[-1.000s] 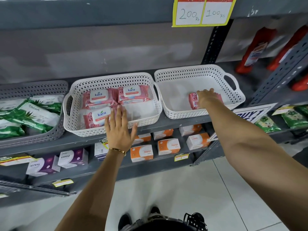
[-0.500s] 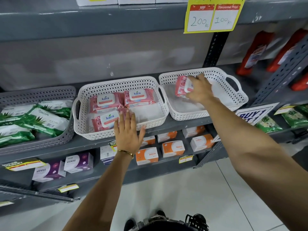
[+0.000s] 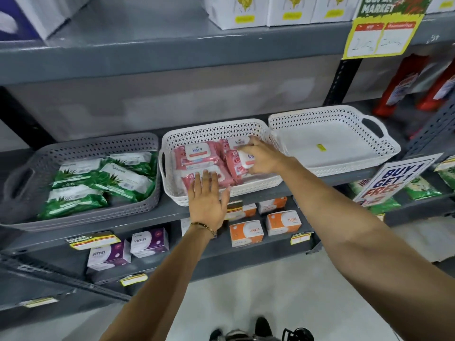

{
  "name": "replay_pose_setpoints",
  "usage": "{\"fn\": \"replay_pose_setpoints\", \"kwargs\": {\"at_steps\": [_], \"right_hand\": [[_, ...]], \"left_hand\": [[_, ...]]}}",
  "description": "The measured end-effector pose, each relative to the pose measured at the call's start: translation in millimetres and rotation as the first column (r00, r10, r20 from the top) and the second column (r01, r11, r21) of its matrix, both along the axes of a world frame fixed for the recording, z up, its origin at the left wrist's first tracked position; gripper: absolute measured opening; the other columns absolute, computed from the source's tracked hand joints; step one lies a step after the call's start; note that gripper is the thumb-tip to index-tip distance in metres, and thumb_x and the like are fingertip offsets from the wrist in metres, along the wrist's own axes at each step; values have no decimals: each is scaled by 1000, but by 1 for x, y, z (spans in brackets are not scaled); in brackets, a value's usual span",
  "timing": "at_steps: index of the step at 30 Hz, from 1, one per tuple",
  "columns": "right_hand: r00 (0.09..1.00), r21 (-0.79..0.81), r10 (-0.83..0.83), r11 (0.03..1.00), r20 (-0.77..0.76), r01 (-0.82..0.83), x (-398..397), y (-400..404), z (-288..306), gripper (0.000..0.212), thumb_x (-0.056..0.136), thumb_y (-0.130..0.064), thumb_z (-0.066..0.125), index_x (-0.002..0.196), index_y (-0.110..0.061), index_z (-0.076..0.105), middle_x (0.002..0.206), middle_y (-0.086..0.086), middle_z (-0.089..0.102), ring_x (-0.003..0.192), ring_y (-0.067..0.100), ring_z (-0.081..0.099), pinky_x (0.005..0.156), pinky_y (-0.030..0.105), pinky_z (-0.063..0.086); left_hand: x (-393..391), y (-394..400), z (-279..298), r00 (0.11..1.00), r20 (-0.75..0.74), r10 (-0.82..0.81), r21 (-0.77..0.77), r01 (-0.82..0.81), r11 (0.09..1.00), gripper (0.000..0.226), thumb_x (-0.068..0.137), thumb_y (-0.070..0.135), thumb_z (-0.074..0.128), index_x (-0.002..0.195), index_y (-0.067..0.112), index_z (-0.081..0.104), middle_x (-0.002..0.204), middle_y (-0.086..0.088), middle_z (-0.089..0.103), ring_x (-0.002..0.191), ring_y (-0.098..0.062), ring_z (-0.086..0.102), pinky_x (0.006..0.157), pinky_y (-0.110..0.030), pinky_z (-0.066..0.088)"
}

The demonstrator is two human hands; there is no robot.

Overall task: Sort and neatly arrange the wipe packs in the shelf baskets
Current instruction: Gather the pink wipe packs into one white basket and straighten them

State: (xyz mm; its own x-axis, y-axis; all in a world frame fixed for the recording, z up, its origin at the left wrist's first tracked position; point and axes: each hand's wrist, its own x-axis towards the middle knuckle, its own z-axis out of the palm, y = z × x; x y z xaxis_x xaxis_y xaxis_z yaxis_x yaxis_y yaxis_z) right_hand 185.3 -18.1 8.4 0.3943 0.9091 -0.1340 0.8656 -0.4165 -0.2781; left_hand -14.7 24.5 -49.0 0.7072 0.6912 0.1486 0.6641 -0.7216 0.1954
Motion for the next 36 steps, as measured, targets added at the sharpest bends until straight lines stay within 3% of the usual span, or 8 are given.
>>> {"fn": "replay_pose_setpoints", "kwargs": {"at_steps": [2, 4, 8, 11, 15, 21, 25, 36], "right_hand": [[996, 19, -31, 999, -83, 32, -6, 3, -13, 84, 73, -10, 77, 144, -26, 34, 154, 11, 20, 139, 32, 29, 115, 54, 28], [992, 24, -34, 999, -124, 37, -7, 2, -21, 83, 75, -11, 75, 145, -23, 32, 154, 9, 24, 139, 31, 31, 117, 50, 28], [983, 109, -75, 990, -170, 95, -8, -5, -21, 74, 82, -25, 70, 146, -23, 31, 157, 5, 24, 142, 27, 28, 118, 46, 26], [988, 207, -155, 966, -24, 157, -5, -5, -21, 64, 94, -33, 51, 149, -16, 23, 160, 4, 16, 146, 25, 18, 121, 42, 19], [983, 76, -144, 988, 113, 136, -1, 6, -32, 61, 101, -37, 27, 151, -10, 4, 161, 11, -3, 148, 29, -4, 121, 44, 2], [986, -57, -163, 985, 34, 165, 13, 26, -48, 71, 97, -54, 17, 148, -15, -15, 158, 13, -22, 145, 35, -17, 119, 53, -6], [990, -108, -139, 985, -3, 138, 11, 27, -49, 71, 97, -53, 15, 147, -16, -18, 155, 14, -27, 142, 36, -24, 115, 49, -12], [993, -141, -88, 987, -76, 77, 13, 28, -52, 66, 98, -52, 15, 146, -23, -20, 154, 12, -31, 141, 29, -28, 109, 41, -19]], "left_hand": [[-3, 6, 5, 999, -8, 39, -53, -39, 998, 72, 93, 54, 6, 146, 7, 21, 154, -16, 18, 142, -33, 10, 115, -43, 2], [0, 11, 10, 998, -3, 66, -127, -66, 990, 63, 97, 46, 20, 146, 7, 16, 155, -17, 13, 142, -34, 7, 115, -44, 1], [18, 38, 26, 998, -33, 53, -288, -60, 956, 70, 96, 47, 28, 148, 6, 5, 156, -20, 0, 142, -36, -3, 114, -46, 0], [31, 66, 27, 985, -166, -56, -231, 16, 973, 89, 89, 65, 27, 147, 7, -6, 155, -20, -11, 141, -36, -13, 115, -47, -6], [41, 88, 14, 947, -302, -107, -157, 61, 986, 102, 78, 79, 14, 145, 8, -15, 153, -18, -18, 139, -33, -20, 114, -50, -9], [45, 101, 8, 928, -338, -159, -147, 114, 982, 103, 76, 80, 17, 143, 11, -21, 151, -13, -26, 137, -29, -26, 108, -46, -18], [41, 110, 8, 913, -381, -145, -81, 123, 989, 99, 79, 78, 17, 144, 11, -17, 152, -14, -23, 138, -29, -23, 100, -41, -23], [41, 123, 2, 941, -295, -168, -210, 107, 972, 97, 80, 76, 24, 146, 15, -14, 153, -11, -22, 140, -26, -21, 110, -38, -14]]}}
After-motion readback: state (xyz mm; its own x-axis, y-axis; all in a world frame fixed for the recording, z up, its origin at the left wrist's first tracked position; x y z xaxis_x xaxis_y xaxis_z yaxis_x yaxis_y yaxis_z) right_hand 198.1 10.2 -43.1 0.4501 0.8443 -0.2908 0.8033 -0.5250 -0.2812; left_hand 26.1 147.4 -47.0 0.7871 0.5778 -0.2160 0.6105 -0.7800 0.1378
